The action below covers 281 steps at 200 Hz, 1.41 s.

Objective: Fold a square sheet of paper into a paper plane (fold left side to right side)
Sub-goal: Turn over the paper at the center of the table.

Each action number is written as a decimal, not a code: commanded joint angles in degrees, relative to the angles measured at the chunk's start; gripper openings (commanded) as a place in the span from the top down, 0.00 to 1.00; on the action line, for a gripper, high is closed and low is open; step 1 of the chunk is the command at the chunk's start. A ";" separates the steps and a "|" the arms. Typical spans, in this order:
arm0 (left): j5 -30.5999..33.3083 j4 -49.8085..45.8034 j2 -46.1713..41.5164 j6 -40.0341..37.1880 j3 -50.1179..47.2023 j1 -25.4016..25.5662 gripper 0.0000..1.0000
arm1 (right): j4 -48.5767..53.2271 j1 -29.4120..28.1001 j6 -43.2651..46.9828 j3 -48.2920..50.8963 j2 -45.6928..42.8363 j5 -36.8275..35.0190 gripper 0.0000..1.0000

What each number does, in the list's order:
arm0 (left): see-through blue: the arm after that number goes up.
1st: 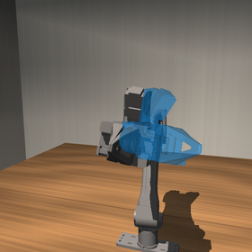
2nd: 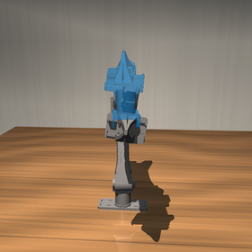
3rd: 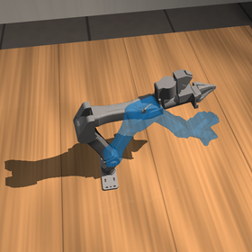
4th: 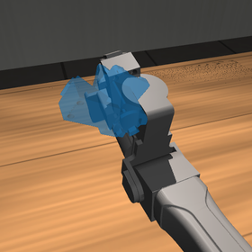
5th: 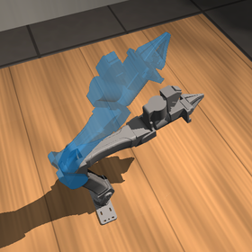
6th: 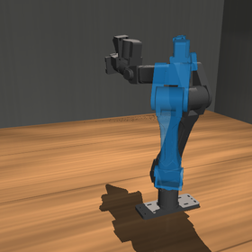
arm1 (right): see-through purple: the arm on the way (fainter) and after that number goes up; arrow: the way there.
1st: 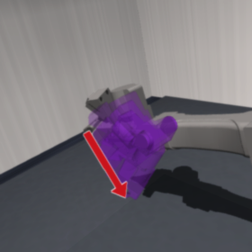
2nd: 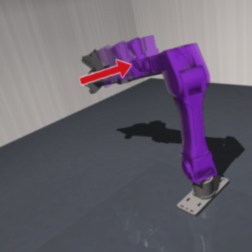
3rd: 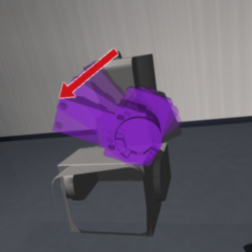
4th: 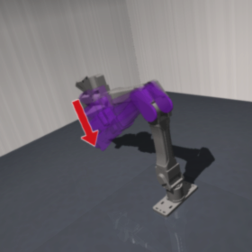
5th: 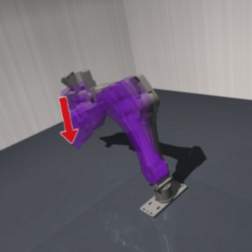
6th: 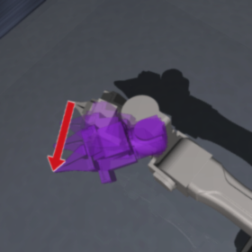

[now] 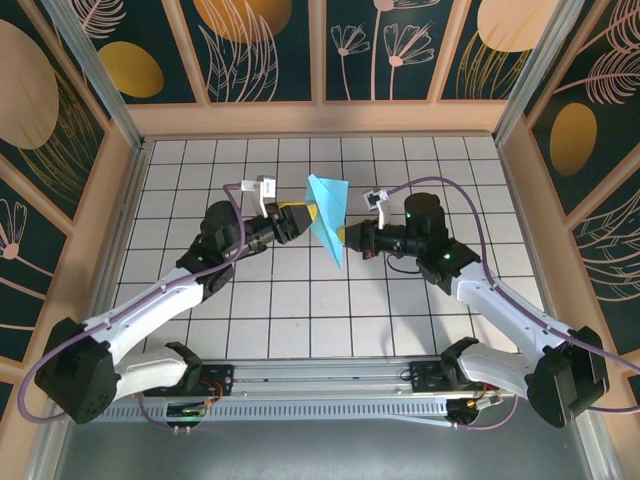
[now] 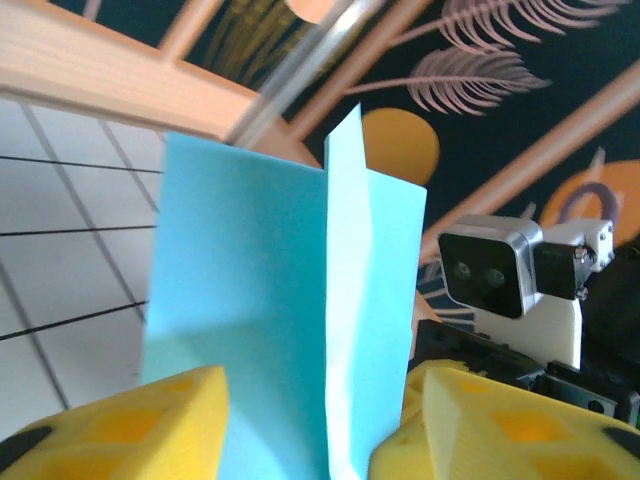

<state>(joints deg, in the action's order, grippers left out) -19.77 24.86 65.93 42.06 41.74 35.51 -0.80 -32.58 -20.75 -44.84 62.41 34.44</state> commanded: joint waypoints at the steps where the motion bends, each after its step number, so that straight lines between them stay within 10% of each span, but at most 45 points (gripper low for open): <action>1: 10.99 -7.12 -5.26 -5.55 0.57 0.21 0.40 | 9.27 -1.78 3.37 -4.33 0.05 -13.23 1.00; 66: 38.59 -18.85 -20.73 -8.05 -3.97 0.20 0.29 | 39.24 -16.64 -0.91 -21.69 21.80 -62.99 1.00; 114: 48.80 -23.39 -30.26 -7.42 -6.65 0.21 0.26 | 56.81 -22.41 -8.92 -32.96 42.53 -82.25 1.00; 173: 46.56 -24.11 -28.84 -8.40 -6.09 0.18 0.26 | 57.98 -24.68 -11.08 -36.19 55.26 -83.61 1.00; 281: 38.07 -19.42 -16.37 -3.86 -5.61 0.26 0.23 | 25.69 -19.82 -2.63 -18.03 28.76 -55.09 0.36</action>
<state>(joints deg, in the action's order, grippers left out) 21.82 1.96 46.26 35.03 35.68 35.55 37.15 -55.11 -25.21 -68.55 99.59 -29.98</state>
